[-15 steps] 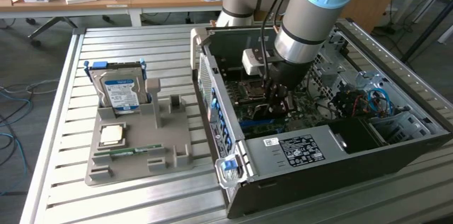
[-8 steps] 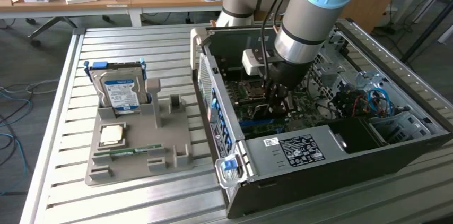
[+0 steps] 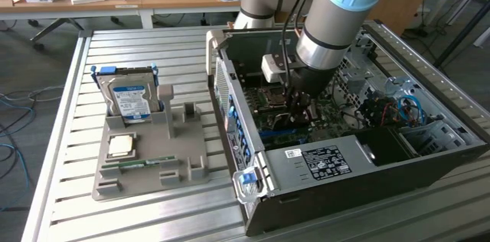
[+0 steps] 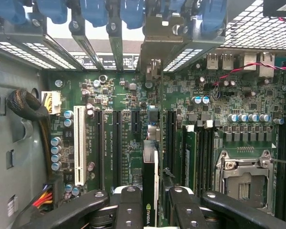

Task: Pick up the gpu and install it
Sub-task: 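Insert the gpu into the slot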

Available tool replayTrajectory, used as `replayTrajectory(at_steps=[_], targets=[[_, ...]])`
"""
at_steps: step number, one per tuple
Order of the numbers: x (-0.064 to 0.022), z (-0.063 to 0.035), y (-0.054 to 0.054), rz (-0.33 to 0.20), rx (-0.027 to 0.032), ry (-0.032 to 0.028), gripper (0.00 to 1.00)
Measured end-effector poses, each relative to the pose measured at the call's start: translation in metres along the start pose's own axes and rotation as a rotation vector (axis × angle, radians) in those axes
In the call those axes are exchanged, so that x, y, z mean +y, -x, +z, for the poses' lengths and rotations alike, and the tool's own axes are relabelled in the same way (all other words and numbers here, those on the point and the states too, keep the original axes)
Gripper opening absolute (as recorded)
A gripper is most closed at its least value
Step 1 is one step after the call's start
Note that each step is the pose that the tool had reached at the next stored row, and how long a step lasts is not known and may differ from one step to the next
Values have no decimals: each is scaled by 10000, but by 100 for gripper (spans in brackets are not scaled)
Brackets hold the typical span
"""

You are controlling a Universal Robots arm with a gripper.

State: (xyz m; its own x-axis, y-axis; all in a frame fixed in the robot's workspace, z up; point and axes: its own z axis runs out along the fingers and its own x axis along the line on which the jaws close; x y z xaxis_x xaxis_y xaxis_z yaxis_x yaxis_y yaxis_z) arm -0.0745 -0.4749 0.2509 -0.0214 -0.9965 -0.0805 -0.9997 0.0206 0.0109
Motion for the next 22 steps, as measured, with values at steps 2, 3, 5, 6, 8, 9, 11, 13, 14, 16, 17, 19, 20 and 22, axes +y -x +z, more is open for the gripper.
replayTrajectory(at_steps=[2,3,5,6,8,9,11,13,14,16,17,19,20,22], targets=[[5,2,3,1,1,1,26],[6,3,5,-1,1,1,26],[9,5,8,-2,1,1,26],[10,6,11,-2,3,2,26],[13,8,18,-1,6,2,26],[14,10,22,0,9,3,26],[16,14,31,-1,13,4,26],[18,18,37,-1,13,3,26],[20,21,40,0,12,3,26],[22,24,42,-2,17,3,26],[22,25,42,-2,17,3,26],[22,27,43,-2,15,3,26],[22,27,43,-1,14,2,26],[22,27,43,0,13,2,26]])
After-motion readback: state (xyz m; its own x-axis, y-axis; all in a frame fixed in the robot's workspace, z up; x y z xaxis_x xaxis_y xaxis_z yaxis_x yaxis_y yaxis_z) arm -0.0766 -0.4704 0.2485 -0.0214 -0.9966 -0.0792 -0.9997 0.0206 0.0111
